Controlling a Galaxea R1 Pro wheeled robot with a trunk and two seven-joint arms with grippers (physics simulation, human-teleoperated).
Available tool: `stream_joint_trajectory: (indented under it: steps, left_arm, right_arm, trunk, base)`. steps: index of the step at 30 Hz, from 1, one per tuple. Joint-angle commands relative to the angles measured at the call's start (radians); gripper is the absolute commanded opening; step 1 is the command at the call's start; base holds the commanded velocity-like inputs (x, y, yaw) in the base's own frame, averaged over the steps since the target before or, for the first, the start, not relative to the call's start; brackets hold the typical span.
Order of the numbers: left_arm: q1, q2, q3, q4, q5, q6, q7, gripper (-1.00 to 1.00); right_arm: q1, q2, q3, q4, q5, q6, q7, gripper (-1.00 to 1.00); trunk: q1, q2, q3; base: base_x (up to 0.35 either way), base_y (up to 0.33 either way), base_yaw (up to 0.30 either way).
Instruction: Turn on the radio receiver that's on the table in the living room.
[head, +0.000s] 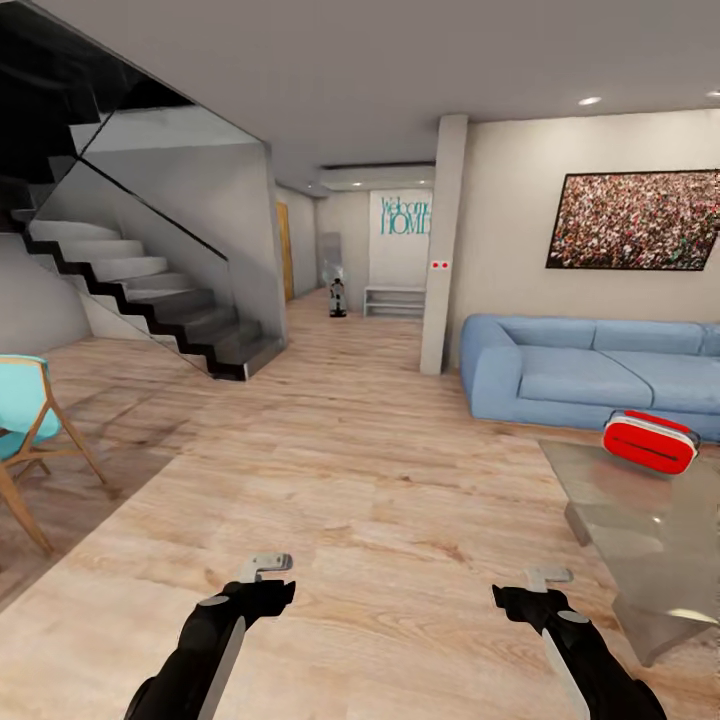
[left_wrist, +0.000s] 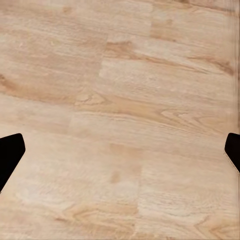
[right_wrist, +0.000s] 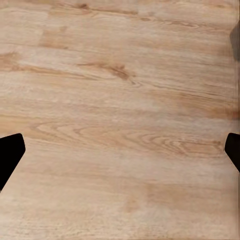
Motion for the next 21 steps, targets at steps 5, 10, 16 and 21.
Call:
stream_joint_trajectory:
  steps: [5,10,16,21]
  left_arm:
    - [0.0,0.001,0.001,0.0,0.0,0.0,0.0,1.0]
    - [0.0,0.001,0.001,0.001,0.0,0.0,0.0,1.0]
    - [0.0,0.002,0.001,0.0,0.0,0.0,0.0,1.0]
    - [0.0,0.002,0.001,0.001,0.0,0.0,0.0,1.0]
  right_arm:
    - [0.0,0.0,0.0,0.0,0.0,0.0,0.0,1.0]
    - [0.0,0.0,0.0,0.0,0.0,0.0,0.0,1.0]
    - [0.0,0.0,0.0,0.0,0.0,0.0,0.0,1.0]
    - [0.0,0.0,0.0,0.0,0.0,0.0,0.0,1.0]
  trunk:
    - [0.0,0.0,0.004]
    - [0.0,0.0,0.009]
    - [0.0,0.0,0.014]
    - [0.0,0.0,0.018]
  base:
    - [0.318,0.136,-0.246]
    - [0.316,0.096,-0.247]
    - [0.315,0.081,-0.248]
    - [0.319,0.031,-0.25]
